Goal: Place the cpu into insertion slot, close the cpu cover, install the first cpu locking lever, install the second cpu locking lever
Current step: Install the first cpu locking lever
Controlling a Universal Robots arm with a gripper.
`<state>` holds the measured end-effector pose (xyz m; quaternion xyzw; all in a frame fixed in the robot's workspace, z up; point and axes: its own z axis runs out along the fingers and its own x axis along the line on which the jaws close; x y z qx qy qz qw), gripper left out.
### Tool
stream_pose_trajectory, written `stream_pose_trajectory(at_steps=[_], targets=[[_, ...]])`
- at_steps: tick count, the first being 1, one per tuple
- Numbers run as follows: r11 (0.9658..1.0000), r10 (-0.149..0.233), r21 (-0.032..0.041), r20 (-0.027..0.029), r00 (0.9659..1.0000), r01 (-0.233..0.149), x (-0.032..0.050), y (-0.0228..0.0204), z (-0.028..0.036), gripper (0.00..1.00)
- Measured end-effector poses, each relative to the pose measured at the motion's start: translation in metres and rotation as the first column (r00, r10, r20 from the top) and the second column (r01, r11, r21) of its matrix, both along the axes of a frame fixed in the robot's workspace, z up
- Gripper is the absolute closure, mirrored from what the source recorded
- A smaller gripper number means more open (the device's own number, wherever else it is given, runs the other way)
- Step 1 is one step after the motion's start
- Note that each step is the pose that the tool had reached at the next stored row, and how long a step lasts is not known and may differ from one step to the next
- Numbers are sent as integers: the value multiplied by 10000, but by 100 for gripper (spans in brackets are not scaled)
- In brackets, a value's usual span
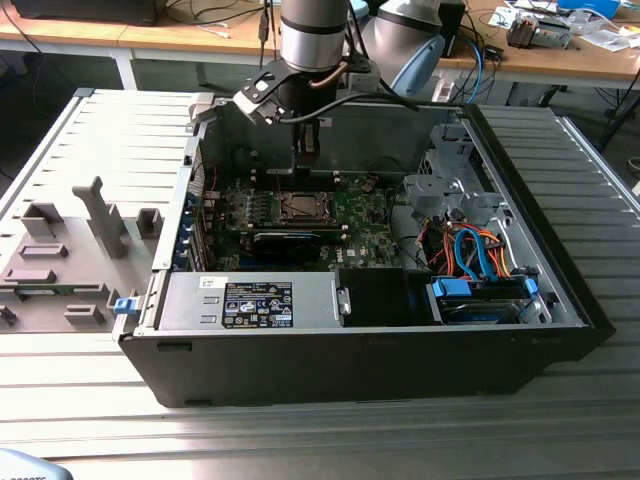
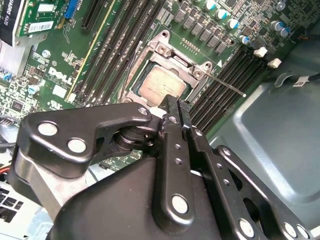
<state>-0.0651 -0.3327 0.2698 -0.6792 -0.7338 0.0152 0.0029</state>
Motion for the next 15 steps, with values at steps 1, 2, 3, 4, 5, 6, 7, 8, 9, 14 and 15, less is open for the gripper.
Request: stream_pose_trajectory(at_steps=[1, 2, 3, 4, 5, 6, 7, 8, 9, 14, 15], targets=[[10000, 62, 1, 1, 10000, -62, 0, 0, 0, 84], [9999, 104, 1, 0, 9999, -104, 0, 0, 0, 84], [9999, 169, 1, 1, 9999, -169, 0, 0, 0, 84], [9997, 256, 1, 0, 9997, -256, 0, 0, 0, 84], [9995, 319, 1, 1, 9995, -319, 0, 0, 0, 84], [9994, 358, 1, 0, 9994, -358, 0, 0, 0, 84], [9992, 390, 1, 0, 9992, -390, 0, 0, 0, 84], [9991, 422, 0, 0, 9991, -422, 0, 0, 0, 84], [9990, 454, 1, 1, 9990, -454, 0, 0, -1, 84], [9978, 661, 1, 0, 9978, -661, 0, 0, 0, 84], [9976, 690, 1, 1, 9976, -690, 0, 0, 0, 84]])
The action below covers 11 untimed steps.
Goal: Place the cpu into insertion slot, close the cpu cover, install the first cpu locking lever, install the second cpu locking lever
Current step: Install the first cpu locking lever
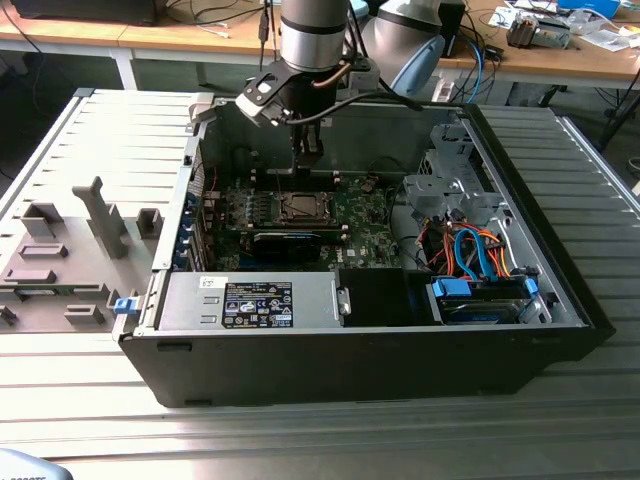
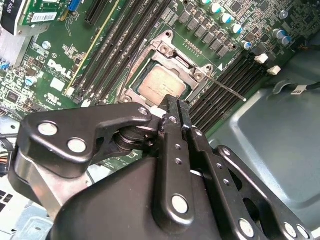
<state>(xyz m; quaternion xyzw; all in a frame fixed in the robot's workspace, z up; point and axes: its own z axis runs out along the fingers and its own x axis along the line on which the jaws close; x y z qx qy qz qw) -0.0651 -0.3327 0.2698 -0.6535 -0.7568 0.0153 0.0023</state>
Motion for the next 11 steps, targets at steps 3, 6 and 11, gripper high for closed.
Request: stream_pose_trajectory(at_steps=[3, 6, 11], targets=[[10000, 97, 0, -1, 10000, -97, 0, 0, 0, 84], [9998, 184, 0, 0, 9998, -184, 0, 0, 0, 84], [9991, 415, 0, 0, 9991, -415, 0, 0, 0, 84]])
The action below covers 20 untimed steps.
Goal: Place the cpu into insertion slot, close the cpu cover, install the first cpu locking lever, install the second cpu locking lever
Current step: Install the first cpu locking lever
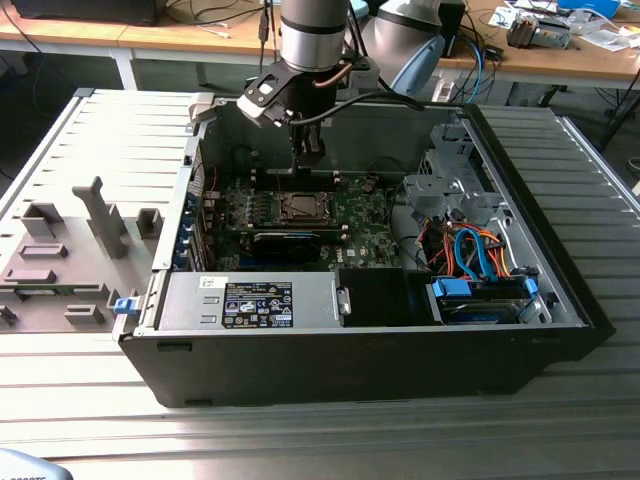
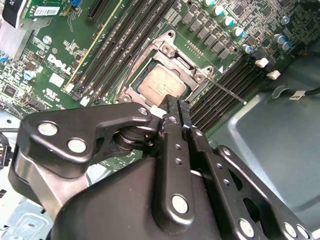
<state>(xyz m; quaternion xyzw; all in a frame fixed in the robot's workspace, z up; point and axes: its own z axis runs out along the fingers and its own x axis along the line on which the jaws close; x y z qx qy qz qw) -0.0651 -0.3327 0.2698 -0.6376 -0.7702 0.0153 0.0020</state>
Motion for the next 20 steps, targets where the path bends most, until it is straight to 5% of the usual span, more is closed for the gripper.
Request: stream_pose_trajectory(at_steps=[20], targets=[[9974, 714, 0, 0, 9974, -714, 0, 0, 0, 84]])
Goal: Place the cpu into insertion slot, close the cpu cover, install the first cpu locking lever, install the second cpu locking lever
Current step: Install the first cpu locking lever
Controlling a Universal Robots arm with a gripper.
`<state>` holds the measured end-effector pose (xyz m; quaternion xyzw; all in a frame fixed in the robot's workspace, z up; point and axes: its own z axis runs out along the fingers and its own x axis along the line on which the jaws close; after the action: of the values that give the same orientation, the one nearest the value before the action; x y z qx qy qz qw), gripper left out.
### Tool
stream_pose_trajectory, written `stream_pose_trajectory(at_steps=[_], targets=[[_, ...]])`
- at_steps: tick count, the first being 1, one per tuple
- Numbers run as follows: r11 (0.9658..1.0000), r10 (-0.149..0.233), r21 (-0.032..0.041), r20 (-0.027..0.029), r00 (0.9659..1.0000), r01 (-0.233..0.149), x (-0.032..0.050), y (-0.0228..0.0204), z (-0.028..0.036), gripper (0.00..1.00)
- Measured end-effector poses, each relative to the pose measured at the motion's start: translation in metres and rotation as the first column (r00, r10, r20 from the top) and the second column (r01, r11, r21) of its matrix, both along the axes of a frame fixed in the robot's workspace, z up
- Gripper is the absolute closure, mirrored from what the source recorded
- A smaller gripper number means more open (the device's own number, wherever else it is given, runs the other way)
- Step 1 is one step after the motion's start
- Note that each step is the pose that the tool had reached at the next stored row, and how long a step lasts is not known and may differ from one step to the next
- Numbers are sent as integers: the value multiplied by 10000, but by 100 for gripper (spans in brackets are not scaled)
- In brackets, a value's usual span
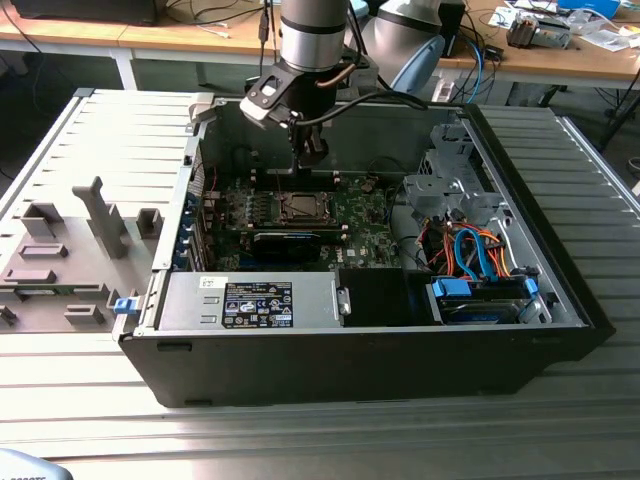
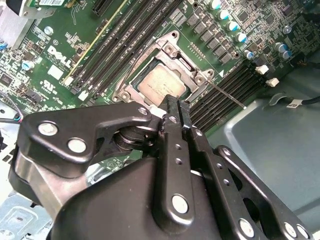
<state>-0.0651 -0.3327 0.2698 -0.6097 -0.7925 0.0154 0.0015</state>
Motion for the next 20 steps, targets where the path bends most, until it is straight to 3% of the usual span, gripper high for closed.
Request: stream_pose_trajectory(at_steps=[20], targets=[[9982, 599, 0, -1, 9982, -599, 0, 0, 0, 84]])
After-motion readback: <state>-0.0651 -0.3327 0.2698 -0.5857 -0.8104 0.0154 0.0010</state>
